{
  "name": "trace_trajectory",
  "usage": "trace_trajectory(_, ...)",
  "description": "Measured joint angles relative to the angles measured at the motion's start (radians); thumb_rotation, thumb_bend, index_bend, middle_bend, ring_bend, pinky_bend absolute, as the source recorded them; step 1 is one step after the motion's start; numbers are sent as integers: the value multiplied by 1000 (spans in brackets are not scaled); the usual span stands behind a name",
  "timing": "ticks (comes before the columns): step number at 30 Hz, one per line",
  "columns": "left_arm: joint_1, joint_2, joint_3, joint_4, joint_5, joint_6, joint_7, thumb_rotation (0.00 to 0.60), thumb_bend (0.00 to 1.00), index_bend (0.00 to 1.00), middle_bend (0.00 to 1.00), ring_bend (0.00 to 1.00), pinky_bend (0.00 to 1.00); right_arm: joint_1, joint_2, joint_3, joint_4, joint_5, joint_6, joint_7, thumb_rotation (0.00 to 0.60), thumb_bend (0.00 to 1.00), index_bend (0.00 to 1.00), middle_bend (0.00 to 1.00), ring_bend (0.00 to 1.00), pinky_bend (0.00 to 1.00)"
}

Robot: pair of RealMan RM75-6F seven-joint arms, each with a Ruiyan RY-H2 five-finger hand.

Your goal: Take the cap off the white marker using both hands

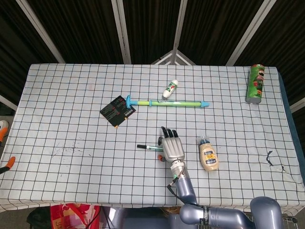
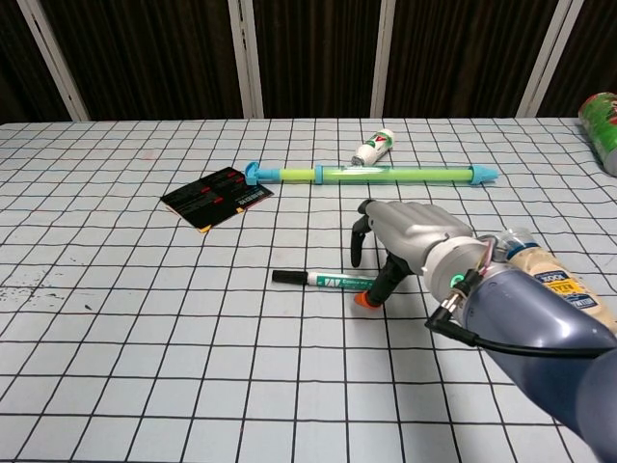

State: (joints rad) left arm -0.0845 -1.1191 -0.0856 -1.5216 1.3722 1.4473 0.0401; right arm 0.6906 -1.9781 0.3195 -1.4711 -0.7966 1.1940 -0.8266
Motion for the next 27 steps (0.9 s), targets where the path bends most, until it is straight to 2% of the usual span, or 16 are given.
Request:
trace_trajectory(8,-8,-12,-6,13,-14,-15,3,600,423,43,0,0,24,14,-22,-7,69,-3,-34,65,600,319,540,70,94,101)
trace_trajectory(27,-17,-20,-9,-9,-25,-23,53,600,424,43,0,0,25,16,6,-17,74,10,-43,100,600,363,571,70,94,100)
